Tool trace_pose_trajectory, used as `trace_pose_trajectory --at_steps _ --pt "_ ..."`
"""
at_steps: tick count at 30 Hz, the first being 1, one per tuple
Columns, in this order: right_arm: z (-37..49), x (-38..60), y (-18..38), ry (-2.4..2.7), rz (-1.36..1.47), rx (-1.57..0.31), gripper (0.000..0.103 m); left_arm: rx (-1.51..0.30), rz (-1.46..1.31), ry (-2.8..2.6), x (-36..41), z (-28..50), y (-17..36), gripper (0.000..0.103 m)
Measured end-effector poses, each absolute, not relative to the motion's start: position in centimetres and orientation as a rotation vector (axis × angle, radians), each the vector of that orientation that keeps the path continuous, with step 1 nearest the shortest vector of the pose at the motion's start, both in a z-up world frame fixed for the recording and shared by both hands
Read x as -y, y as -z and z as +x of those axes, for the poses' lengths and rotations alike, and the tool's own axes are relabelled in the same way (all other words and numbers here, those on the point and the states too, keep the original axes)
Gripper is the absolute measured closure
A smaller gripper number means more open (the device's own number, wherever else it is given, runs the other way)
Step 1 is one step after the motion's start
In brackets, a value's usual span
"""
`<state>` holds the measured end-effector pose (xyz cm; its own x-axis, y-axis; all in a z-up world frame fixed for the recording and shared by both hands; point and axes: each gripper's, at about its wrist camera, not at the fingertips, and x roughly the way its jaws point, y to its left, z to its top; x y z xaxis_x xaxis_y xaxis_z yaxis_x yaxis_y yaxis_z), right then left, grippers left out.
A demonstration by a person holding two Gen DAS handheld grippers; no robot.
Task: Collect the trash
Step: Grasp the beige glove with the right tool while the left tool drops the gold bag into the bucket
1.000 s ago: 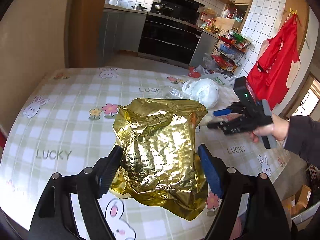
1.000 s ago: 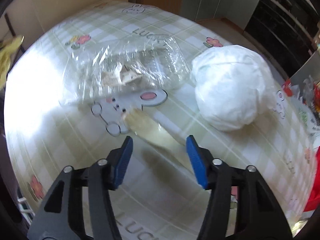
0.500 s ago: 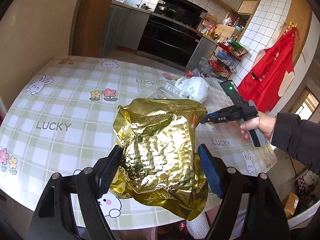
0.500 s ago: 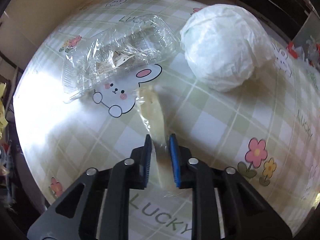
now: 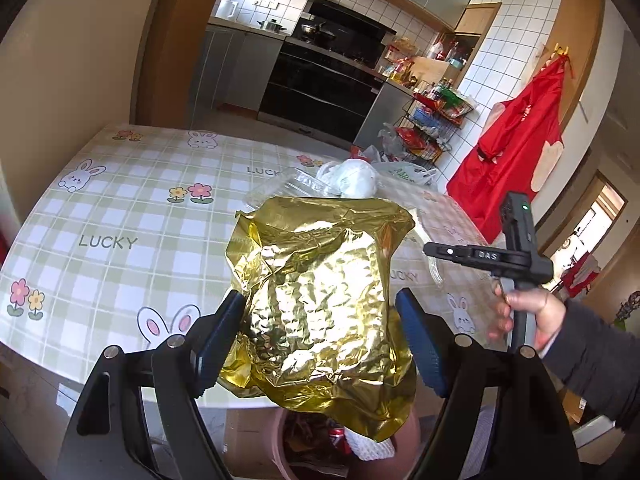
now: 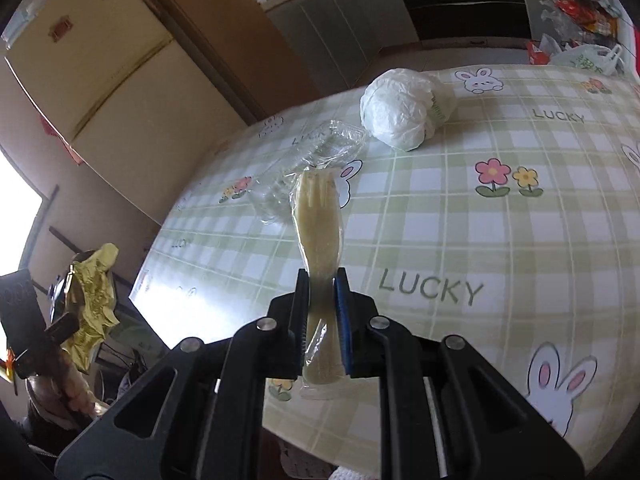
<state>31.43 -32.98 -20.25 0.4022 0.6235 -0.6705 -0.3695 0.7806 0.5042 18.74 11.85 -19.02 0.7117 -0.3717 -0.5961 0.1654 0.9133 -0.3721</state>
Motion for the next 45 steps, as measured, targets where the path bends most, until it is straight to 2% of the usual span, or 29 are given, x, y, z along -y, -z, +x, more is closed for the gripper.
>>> trace_pose_trajectory --at_steps 9,16,28,37,45 --pt "20.2 36.1 17.3 -0.591 0.407 -0.824 0.087 -0.779 -0.269 0.399 -6.9 15.1 20.1 0.027" --pt "16.1 38.2 16.3 -0.603 0.45 -0.785 0.087 -0.85 -0.221 0.465 -3.1 13.7 22.5 0.026" --pt "14.4 40.1 15.2 -0.613 0.477 -0.716 0.087 -0.93 -0.132 0.522 0.9 14.5 25.1 0.021" --pt "13.7 40.2 16.0 -0.608 0.489 -0.739 0.087 -0.984 -0.093 0.505 2.2 15.3 27.0 0.007" --pt "13.6 39.4 16.1 -0.619 0.457 -0.758 0.087 -0.883 -0.142 0.403 -1.0 15.2 24.1 0.007"
